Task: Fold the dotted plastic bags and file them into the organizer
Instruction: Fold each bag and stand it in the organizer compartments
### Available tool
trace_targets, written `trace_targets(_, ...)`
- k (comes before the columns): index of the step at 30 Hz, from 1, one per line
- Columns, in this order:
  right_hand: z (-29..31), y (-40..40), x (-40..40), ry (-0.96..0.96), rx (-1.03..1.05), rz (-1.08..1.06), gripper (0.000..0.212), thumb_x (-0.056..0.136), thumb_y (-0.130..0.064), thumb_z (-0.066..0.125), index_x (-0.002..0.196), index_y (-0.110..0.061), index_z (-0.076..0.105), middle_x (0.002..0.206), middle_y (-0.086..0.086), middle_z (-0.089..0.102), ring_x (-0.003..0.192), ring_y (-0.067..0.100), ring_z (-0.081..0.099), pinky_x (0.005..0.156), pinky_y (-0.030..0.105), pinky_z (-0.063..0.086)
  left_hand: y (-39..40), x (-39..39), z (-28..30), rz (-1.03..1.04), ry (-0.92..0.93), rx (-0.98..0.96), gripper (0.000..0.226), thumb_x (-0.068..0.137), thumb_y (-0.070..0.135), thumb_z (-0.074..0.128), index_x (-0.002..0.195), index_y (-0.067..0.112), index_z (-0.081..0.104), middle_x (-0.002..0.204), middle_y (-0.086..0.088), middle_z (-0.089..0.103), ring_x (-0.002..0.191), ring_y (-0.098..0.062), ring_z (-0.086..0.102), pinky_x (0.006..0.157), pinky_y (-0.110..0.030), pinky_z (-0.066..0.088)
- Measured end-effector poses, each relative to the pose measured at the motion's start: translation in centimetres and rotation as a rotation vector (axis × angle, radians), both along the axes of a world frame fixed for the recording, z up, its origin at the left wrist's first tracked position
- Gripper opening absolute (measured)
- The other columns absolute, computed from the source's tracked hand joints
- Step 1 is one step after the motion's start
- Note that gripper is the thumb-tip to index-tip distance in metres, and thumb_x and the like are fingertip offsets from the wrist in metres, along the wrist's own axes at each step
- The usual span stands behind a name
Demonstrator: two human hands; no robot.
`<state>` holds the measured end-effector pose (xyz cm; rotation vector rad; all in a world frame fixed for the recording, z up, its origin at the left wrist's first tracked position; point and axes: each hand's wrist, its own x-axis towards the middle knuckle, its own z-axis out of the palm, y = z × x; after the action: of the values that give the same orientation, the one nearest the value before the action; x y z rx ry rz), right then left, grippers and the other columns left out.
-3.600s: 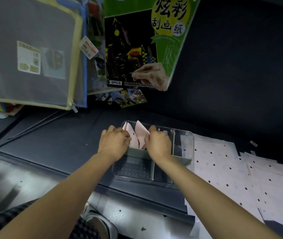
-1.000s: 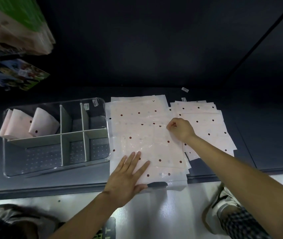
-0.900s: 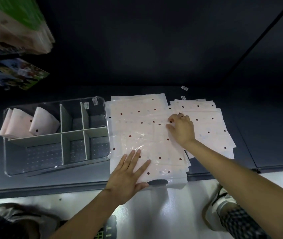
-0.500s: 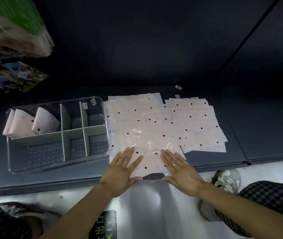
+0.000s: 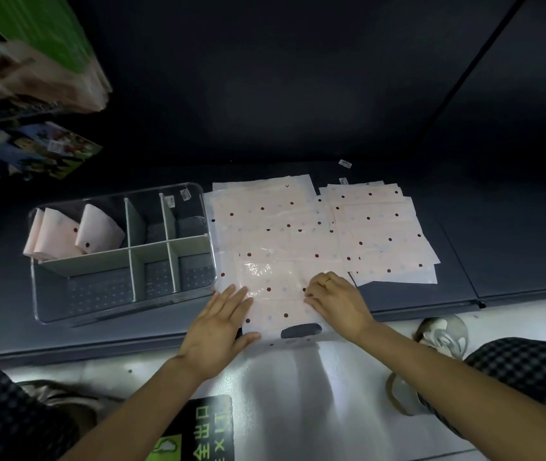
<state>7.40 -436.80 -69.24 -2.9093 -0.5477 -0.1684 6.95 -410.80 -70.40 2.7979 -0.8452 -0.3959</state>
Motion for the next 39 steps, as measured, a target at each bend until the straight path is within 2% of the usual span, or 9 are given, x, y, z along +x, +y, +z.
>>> trace_targets(5,-0.4,0.0,0.6,0.043,0.022,0.004,0.01,0.071,-0.011,0.081,0.071,-0.009,0.071,0.076,0.002,0.066,0.066,0.019,0.062,0.057,0.024,0.053,-0.7,0.5,0.5,0.054,0.007,-0.111,0.073,0.088,0.063,0.018,0.141,0.019,0.04,0.153,0.002,0.03,0.144,-0.016,0.016,0.117,-0.027,0.006)
trace_targets(9,0.5,-0.4,1.4,0.334,0.165,-0.106,0.018,0.093,-0.021,0.057,0.099,-0.008,0.067,0.105,-0.001,0.062,0.101,0.015,0.051,0.083,0.024,0.043,-1.3,1.0,1.2,0.075,-0.037,-0.215,0.052,0.092,0.049,0.045,0.132,0.016,0.052,0.138,-0.002,0.049,0.134,-0.02,0.037,0.112,-0.03,0.024)
trace_targets(15,4.2,-1.2,2.2,0.783,0.365,-0.025,0.008,0.092,-0.013,0.056,0.091,-0.015,0.064,0.097,-0.004,0.062,0.094,0.012,0.056,0.086,0.021,0.042,-1.7,1.4,2.5,-0.006,-0.135,-0.3,0.038,0.071,0.02,0.082,0.107,0.015,0.07,0.105,0.0,0.07,0.097,-0.023,0.067,0.084,-0.033,0.052)
trace_targets(21,6.4,-1.7,3.0,1.049,0.351,0.027,0.005,0.087,-0.031,0.065,0.089,-0.03,0.06,0.093,-0.016,0.063,0.089,-0.002,0.056,0.085,0.015,0.042,-1.5,2.3,3.2,0.084,0.163,-0.28,0.02,0.094,0.027,0.052,0.107,0.028,0.068,0.101,0.008,0.071,0.095,-0.018,0.063,0.075,-0.027,0.045)
trace_targets(26,5.7,-0.6,4.2,0.819,0.252,0.039,0.007,0.086,-0.029,0.065,0.088,-0.023,0.063,0.089,-0.007,0.065,0.086,0.008,0.057,0.08,0.025,0.045,-2.1,3.1,3.8,0.252,0.309,-0.316,0.014,0.093,0.029,0.056,0.1,0.026,0.067,0.085,0.002,0.071,0.078,-0.02,0.061,0.07,-0.027,0.045)
trace_targets(31,4.1,0.2,6.3,0.709,0.049,-0.025,0.02,0.094,-0.033,0.053,0.091,-0.015,0.061,0.09,0.001,0.062,0.091,0.018,0.051,0.075,0.033,0.043,-3.0,1.8,3.9,0.271,-0.09,-0.375,0.047,0.086,0.017,0.066,0.131,0.018,0.053,0.135,-0.001,0.054,0.122,-0.023,0.051,0.096,-0.037,0.048)
trace_targets(33,3.4,0.6,7.1,0.742,-0.012,-0.029,0.023,0.094,-0.035,0.051,0.091,-0.014,0.06,0.09,0.002,0.059,0.096,0.019,0.047,0.077,0.034,0.043,-3.7,1.0,3.5,0.11,-0.273,-0.319,0.05,0.078,0.015,0.074,0.125,0.011,0.059,0.136,-0.011,0.053,0.127,-0.031,0.049,0.105,-0.047,0.039)
trace_targets(35,3.0,1.0,7.6,0.759,-0.069,-0.015,0.023,0.094,-0.035,0.053,0.093,-0.013,0.059,0.089,-0.001,0.053,0.094,0.017,0.042,0.074,0.031,0.038,-4.3,-0.1,2.5,-0.043,-0.228,-0.203,0.053,0.082,0.025,0.071,0.13,0.012,0.055,0.144,-0.012,0.045,0.135,-0.031,0.038,0.113,-0.046,0.021)
trace_targets(39,2.8,1.7,7.7,0.719,-0.11,-0.007,0.03,0.085,-0.032,0.064,0.105,-0.013,0.052,0.104,0.002,0.049,0.1,0.018,0.043,0.079,0.032,0.041,-4.0,-1.7,-0.7,-0.126,0.005,0.097,0.071,0.097,0.057,0.023,0.151,0.021,-0.005,0.157,-0.002,-0.019,0.142,-0.026,-0.024,0.113,-0.039,-0.021)
